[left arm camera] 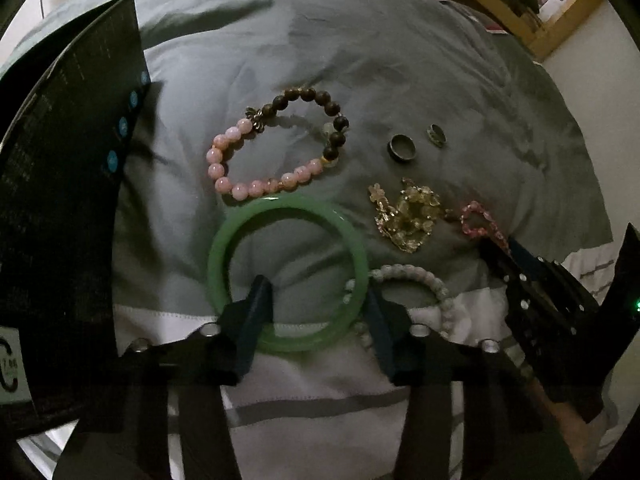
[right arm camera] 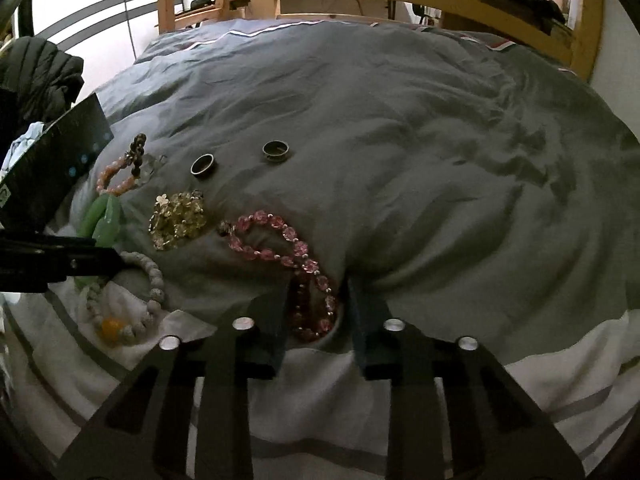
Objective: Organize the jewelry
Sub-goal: 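Grasp the green jade bangle with the left tool while the right tool grasps the pink bead bracelet, then drop the bangle into the black box with the left tool while the right tool drops the pink bracelet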
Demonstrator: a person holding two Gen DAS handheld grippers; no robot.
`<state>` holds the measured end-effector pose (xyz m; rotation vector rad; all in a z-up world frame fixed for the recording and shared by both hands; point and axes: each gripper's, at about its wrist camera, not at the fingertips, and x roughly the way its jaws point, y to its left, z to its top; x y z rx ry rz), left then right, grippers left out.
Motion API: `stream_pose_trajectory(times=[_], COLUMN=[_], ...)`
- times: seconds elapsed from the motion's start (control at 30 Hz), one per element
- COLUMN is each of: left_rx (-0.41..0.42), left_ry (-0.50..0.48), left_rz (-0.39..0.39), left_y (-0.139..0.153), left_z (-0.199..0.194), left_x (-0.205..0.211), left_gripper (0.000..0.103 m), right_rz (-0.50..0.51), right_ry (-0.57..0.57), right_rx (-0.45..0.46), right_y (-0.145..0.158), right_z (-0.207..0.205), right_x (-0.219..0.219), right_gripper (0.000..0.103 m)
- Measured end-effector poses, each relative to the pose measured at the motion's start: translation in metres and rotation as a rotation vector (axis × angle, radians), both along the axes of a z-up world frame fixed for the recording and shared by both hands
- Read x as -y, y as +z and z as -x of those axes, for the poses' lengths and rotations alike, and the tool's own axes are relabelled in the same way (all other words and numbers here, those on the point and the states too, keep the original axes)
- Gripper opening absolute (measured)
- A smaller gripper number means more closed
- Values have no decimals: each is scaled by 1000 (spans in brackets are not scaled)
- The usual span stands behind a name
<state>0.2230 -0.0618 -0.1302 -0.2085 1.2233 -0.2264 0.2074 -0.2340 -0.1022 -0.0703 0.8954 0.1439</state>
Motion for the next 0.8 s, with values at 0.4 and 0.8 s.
stream_pose_trajectory(times=[0.4, 0.8], left_rx=[71, 182], left_ry=[-55, -72], left_rz=[57, 93], left_y=[17, 45], left_z=[-4, 10], left_x=[13, 6], left_gripper=[6, 6], right_rz=[-128, -209], right_ry=[-61, -50], right_rx=[31, 101], right_y=[11, 32], right_z=[2, 9], right_x=[19, 24], right_gripper=[16, 16])
